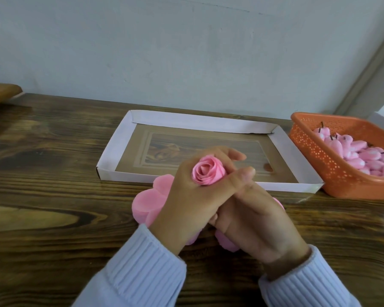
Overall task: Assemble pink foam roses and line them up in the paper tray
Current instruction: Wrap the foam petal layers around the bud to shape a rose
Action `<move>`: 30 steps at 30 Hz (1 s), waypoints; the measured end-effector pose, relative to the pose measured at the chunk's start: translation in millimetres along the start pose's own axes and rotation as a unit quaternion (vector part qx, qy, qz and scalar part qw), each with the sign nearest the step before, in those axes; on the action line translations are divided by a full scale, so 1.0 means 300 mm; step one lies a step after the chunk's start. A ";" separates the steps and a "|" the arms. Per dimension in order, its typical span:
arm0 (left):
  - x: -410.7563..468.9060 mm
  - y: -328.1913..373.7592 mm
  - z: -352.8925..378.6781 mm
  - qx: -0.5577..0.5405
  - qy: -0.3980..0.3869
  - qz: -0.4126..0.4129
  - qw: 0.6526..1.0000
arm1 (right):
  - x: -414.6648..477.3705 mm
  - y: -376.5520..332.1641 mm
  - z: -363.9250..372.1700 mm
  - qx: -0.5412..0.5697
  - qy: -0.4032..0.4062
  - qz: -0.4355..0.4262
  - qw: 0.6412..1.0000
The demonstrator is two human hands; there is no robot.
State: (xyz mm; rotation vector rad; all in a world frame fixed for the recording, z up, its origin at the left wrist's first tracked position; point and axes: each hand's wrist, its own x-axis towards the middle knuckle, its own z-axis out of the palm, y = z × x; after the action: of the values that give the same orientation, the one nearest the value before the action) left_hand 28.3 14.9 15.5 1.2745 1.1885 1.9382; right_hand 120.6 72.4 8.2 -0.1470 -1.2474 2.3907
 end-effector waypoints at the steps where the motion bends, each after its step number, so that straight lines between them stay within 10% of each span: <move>1: -0.001 0.000 0.001 -0.006 -0.009 0.009 1.000 | 0.001 0.001 -0.007 -0.015 0.014 0.004 1.000; 30: -0.005 -0.003 0.011 0.012 0.005 -0.025 1.000 | 0.012 0.004 -0.023 -0.070 0.036 0.014 0.997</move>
State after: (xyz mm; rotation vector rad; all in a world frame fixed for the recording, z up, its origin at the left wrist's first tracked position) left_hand 32.0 15.5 14.5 1.2366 1.2393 1.9019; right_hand 119.0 78.4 3.5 -0.2929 -1.3869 2.2990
